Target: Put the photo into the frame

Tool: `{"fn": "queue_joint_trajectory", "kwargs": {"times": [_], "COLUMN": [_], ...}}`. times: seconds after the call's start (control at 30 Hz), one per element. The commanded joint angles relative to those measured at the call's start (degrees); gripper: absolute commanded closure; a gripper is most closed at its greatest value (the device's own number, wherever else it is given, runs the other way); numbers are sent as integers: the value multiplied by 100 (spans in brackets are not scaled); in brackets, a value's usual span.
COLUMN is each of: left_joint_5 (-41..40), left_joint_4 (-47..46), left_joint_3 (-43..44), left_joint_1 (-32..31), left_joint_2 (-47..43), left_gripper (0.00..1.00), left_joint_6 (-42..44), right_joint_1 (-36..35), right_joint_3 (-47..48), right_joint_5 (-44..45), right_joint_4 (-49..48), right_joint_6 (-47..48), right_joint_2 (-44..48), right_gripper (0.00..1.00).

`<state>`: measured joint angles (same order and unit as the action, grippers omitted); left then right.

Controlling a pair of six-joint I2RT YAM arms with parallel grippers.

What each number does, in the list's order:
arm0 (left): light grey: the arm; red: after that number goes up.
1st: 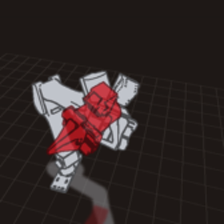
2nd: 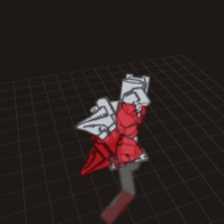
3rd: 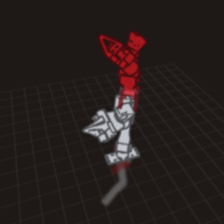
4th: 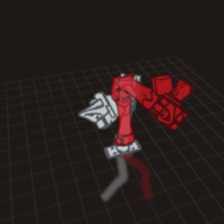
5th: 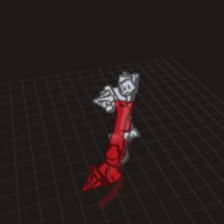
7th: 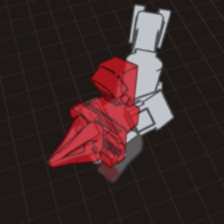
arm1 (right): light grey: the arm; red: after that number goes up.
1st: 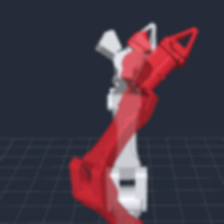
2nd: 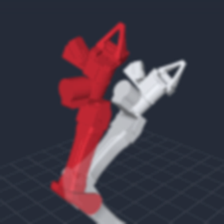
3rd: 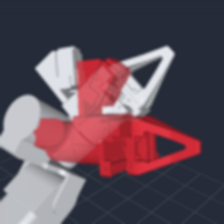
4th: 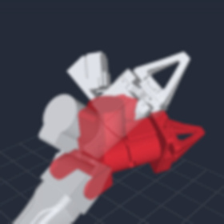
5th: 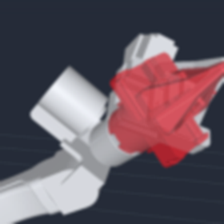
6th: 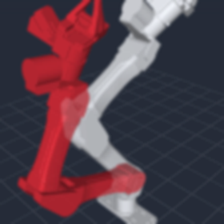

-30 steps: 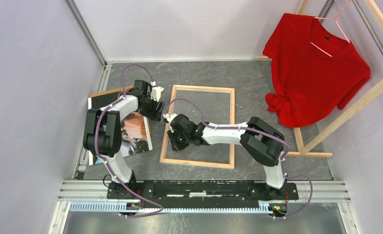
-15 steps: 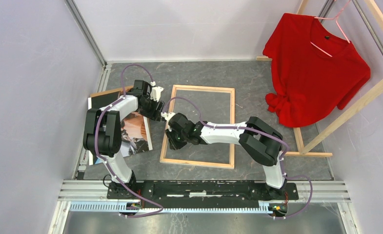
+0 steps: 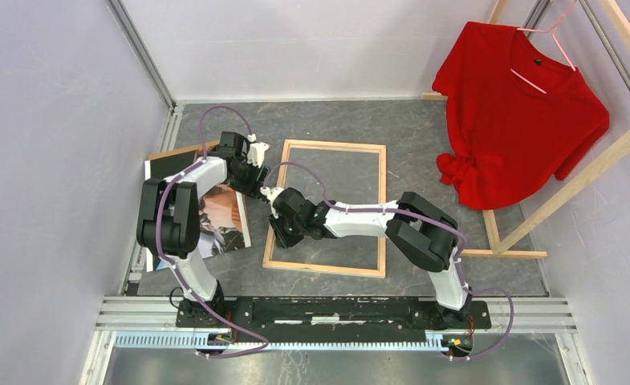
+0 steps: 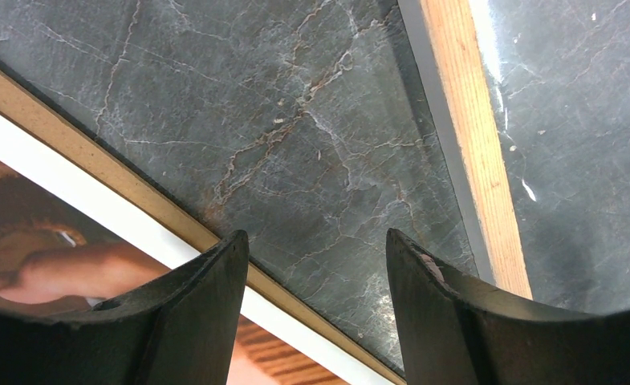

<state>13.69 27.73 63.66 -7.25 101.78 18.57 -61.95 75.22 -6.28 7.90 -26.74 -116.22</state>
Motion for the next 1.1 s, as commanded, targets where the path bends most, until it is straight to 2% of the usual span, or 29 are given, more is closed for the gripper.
{"fn": "queue_joint_trajectory", "kwargs": {"times": [0.0, 0.27, 0.47, 0.8, 0.93, 1.07], "left_joint_5": [111, 125, 291, 211, 192, 212], "left_joint_4": [-17, 4, 214, 38, 5, 1], "left_joint_3": [-20, 1, 216, -73, -73, -45], "left_joint_1": [-23, -23, -41, -587, -660, -764], "left_joint_2": [-83, -95, -218, -71, -64, -6], "left_gripper": [30, 30, 30, 30, 30, 30], "left_joint_6": [118, 130, 90, -118, -146, -199], "right_joint_1": [-34, -23, 177, 1171, 1624, 1997], "right_joint_3": [162, 337, 555, -1176, -1767, -2251], "right_joint_5": [53, 74, 78, -28, 505, 589], "right_joint_4": [37, 144, 295, 59, 285, 324], "right_joint_6": [40, 100, 132, -30, 219, 306], "right_joint_2": [-77, -10, 445, 1911, 2402, 2700], "right_gripper": [81, 81, 75, 70, 70, 70]}}
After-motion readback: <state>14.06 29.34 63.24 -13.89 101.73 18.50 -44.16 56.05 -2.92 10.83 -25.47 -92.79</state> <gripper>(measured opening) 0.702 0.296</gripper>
